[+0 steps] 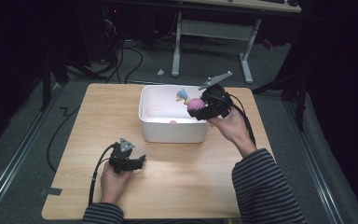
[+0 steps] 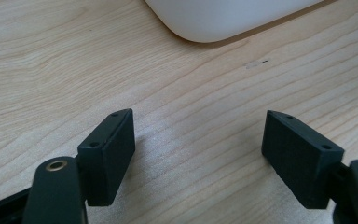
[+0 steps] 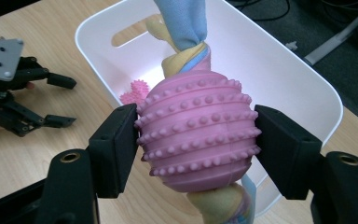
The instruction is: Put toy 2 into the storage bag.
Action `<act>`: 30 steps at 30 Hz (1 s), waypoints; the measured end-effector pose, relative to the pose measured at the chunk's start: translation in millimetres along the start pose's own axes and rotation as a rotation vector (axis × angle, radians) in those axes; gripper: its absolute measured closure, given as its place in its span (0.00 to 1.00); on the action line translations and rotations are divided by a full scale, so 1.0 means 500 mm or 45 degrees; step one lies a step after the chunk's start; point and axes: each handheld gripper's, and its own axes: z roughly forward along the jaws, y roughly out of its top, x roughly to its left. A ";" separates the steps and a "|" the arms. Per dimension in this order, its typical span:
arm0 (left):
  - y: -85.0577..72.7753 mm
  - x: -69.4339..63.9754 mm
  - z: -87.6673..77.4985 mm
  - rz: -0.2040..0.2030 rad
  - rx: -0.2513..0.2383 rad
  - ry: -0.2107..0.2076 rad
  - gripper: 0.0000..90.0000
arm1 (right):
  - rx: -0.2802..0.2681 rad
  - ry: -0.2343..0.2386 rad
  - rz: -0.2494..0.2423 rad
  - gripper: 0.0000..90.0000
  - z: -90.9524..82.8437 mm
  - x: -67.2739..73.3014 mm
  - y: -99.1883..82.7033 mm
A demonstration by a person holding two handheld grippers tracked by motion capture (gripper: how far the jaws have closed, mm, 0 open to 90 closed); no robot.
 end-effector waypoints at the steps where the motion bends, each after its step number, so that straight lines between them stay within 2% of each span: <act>1: 0.000 0.000 0.000 0.000 -0.003 0.002 0.29 | 0.011 -0.008 -0.001 0.37 0.004 -0.003 0.000; 4: 0.000 0.000 0.000 -0.001 -0.001 0.001 0.29 | 0.029 -0.019 0.015 0.37 0.019 -0.018 -0.002; 9: 0.000 0.000 0.000 -0.001 -0.001 0.002 0.29 | 0.012 -0.011 0.068 0.37 0.030 -0.036 -0.005; 20: 0.000 0.000 0.000 0.000 0.000 0.003 0.29 | 0.035 -0.001 0.061 0.37 0.055 -0.041 0.002; 30: 0.000 0.000 0.000 -0.002 -0.002 0.003 0.29 | 0.119 0.028 0.031 0.37 0.100 -0.034 0.016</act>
